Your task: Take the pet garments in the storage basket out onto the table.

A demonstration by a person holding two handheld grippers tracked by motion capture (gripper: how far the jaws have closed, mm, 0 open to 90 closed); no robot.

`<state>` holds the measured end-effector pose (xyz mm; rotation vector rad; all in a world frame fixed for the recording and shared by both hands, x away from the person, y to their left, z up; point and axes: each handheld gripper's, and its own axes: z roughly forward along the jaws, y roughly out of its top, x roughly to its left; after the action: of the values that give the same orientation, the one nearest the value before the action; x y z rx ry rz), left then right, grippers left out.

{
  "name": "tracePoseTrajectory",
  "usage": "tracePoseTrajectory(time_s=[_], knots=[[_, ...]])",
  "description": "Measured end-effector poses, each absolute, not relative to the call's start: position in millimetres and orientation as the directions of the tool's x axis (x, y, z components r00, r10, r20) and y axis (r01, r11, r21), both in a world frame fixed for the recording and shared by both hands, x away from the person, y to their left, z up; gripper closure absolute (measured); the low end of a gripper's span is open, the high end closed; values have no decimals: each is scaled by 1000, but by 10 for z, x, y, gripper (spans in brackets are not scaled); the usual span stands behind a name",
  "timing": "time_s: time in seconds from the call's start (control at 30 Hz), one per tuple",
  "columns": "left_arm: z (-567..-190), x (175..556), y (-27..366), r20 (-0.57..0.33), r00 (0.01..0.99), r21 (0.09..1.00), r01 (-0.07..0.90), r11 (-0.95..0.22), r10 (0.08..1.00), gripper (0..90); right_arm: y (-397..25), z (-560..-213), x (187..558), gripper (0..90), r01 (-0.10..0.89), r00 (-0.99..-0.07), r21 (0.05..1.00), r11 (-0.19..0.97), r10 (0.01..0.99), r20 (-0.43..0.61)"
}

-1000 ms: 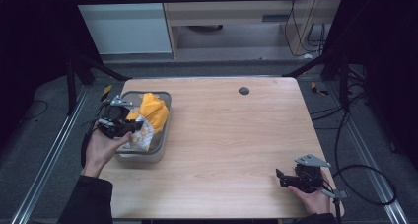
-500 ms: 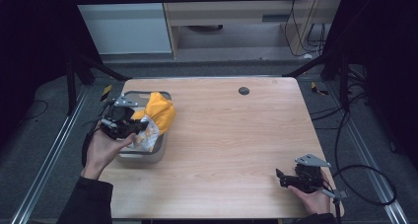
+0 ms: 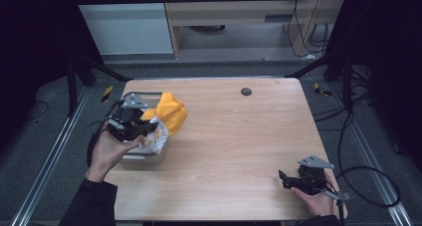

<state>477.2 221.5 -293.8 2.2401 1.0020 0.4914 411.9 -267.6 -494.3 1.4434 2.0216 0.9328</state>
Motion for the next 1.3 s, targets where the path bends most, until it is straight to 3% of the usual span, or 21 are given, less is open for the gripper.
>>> tracePoseTrajectory(time_s=[1.3], knots=[[-3039, 4738, 1673, 78, 744, 645, 470, -603, 663, 824, -2678, -4946, 4115, 87, 609, -328, 764, 214, 945, -4]])
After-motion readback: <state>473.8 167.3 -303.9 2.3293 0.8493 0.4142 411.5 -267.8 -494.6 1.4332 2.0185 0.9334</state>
